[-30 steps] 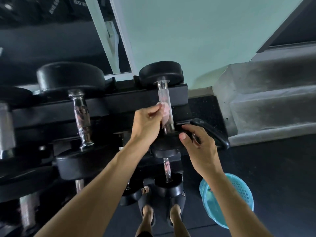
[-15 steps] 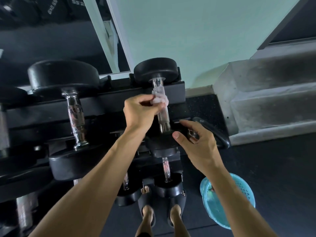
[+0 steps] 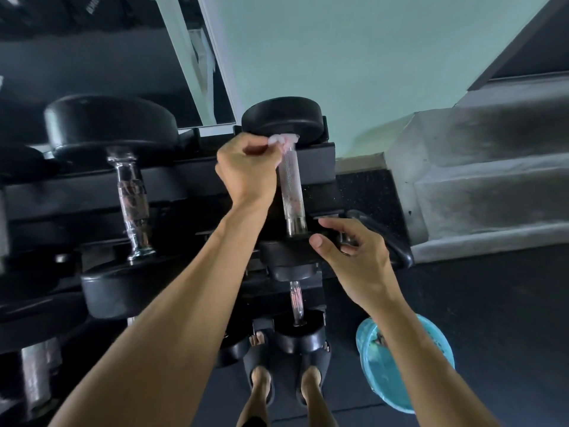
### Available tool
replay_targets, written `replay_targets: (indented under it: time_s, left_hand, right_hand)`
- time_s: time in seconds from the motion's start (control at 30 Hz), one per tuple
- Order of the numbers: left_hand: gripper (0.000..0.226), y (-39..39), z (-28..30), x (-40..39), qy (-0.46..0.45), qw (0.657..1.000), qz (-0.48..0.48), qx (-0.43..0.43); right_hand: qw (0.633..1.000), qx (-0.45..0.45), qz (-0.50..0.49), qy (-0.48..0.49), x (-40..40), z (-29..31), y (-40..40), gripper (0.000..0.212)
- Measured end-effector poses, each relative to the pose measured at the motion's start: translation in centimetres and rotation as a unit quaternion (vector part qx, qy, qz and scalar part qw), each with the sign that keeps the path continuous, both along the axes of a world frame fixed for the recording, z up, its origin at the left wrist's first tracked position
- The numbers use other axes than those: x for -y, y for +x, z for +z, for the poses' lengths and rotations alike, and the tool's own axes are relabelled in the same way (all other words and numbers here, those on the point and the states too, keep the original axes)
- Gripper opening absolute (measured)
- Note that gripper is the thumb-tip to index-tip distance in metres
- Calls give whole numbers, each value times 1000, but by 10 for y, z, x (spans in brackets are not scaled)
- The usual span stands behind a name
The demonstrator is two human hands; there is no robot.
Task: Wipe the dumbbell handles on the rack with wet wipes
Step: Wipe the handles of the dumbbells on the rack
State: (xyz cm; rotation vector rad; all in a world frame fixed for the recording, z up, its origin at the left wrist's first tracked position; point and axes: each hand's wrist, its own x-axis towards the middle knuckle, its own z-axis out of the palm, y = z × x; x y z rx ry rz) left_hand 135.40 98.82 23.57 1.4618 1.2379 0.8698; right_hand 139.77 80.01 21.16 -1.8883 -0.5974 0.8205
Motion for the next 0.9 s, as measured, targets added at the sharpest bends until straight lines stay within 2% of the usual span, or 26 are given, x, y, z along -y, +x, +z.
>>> replay_targets:
  time_s: [0.03,0.1,0.2,0.27,0.37,0.4,0.47,0.53,0.6,0.77,0.83,0.9]
  left_hand:
    - [20,1,-4,0,8,1000,-5,-8]
    - [18,-11,-10,9,59,994,-80,-54]
    - [21,-34,-15,21,138,966,-190,-107]
    - [25,-30,-15,13,154,967,-175,-100]
    - [34,-10,-11,-5,144,980,-119,-63]
    - [34,-8,-10,-7,151,978,-129,-68]
    - [30,-20,-10,0,168,957,-207,-112]
    - [27,-40,-11,12,159,928,-302,-149]
    - [29,-53,-11,15,146,913,-350,-150]
    - [28,-32,-9,-4,128,953,-260,-91]
    - [25,-38,-10,1,82,943,-304,-111]
    - [21,-52,-10,9,29,913,-377,-155]
  right_hand:
    - [1000,0,-2,3,0,-1,0,42]
    - [1000,0,-5,10,1,-3,-2,40]
    - [1000,-4,-8,19,1,-5,-3,40]
    - [1000,-3,-4,22,0,-4,-3,45]
    - [1000,-1,5,18,0,-3,-1,38]
    - [1000,-3,7,18,0,-3,0,37]
    - [1000,-6,6,22,1,-4,-1,42]
    - [1000,-2,4,28,2,-5,-2,47]
    - [1000,0,8,27,2,-4,-2,48]
    - [1000,0,8,20,1,-3,-2,48]
    - [1000,0,5,19,2,-4,-2,45]
    - [1000,2,-2,25,1,-5,-3,36]
